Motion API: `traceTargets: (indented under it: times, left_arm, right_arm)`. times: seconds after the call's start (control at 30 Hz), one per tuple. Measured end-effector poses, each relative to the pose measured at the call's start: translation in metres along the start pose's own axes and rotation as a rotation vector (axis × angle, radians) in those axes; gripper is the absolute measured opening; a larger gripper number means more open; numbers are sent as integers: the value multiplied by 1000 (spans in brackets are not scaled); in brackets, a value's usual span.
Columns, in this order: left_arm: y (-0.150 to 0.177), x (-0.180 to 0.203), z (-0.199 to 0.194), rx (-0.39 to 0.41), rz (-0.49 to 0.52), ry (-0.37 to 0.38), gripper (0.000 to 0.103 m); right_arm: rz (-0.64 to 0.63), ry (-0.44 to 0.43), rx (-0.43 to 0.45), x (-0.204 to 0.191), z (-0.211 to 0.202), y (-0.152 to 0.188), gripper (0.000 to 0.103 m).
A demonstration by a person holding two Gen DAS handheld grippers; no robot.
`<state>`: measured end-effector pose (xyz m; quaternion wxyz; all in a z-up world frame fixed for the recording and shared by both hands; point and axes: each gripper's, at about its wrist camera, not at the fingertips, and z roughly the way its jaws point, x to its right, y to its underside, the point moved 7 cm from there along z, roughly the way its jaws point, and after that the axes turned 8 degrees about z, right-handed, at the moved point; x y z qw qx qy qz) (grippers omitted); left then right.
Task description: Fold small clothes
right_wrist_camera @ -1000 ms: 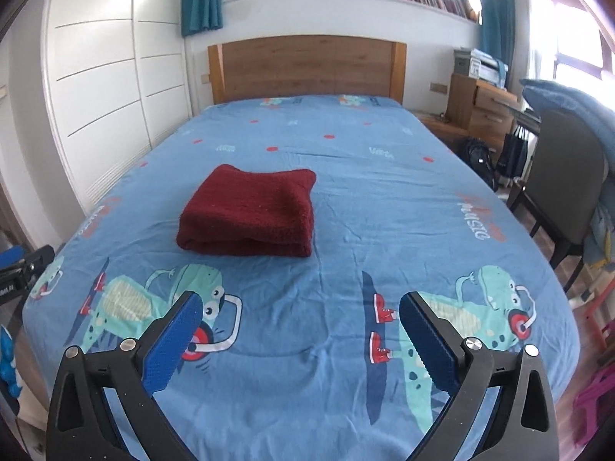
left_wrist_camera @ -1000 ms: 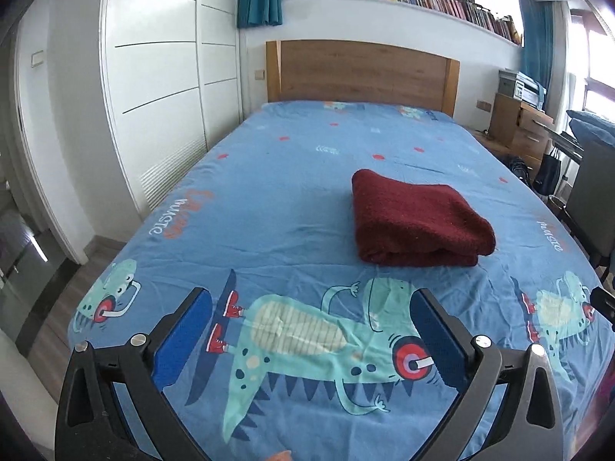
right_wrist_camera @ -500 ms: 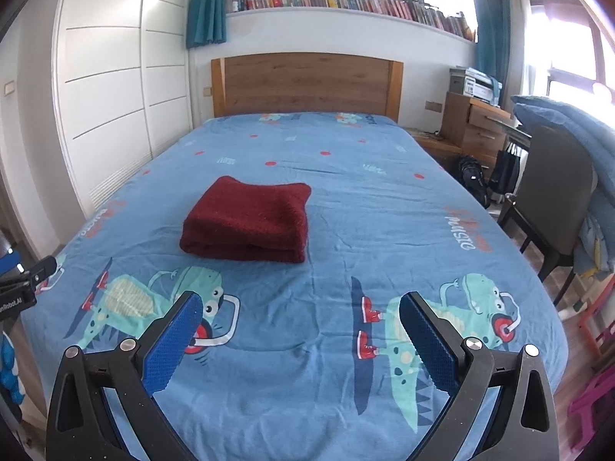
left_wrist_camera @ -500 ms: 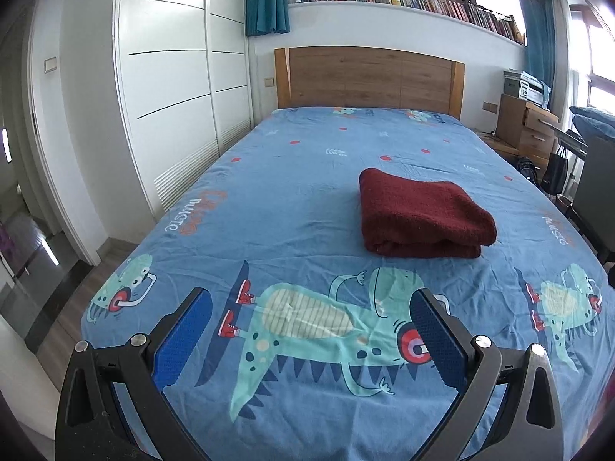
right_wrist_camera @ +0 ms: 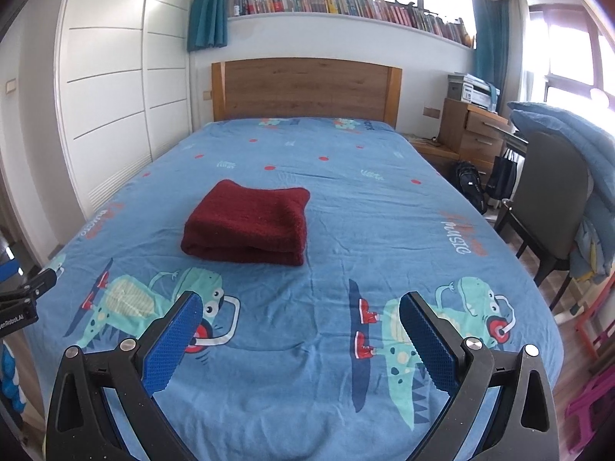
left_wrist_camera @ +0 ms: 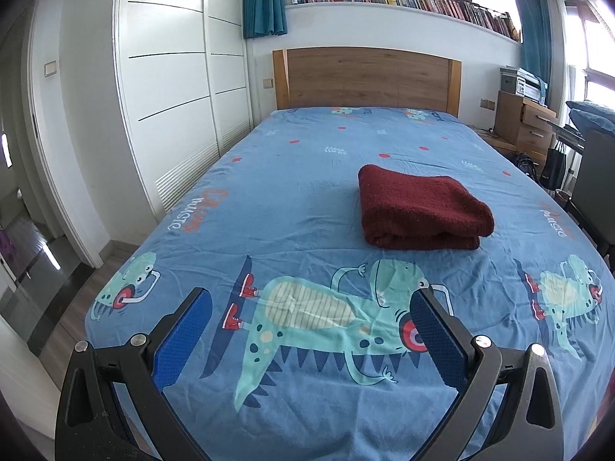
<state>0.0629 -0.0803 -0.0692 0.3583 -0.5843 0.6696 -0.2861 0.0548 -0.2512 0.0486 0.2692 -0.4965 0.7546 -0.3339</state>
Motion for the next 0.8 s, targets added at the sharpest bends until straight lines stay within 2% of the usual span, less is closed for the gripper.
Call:
traceTargets:
  times: [0.8]
  left_arm:
    - [1,6,-2,1,27,-29,102]
  right_arm:
    - [22,11,-32,8,13,13,102]
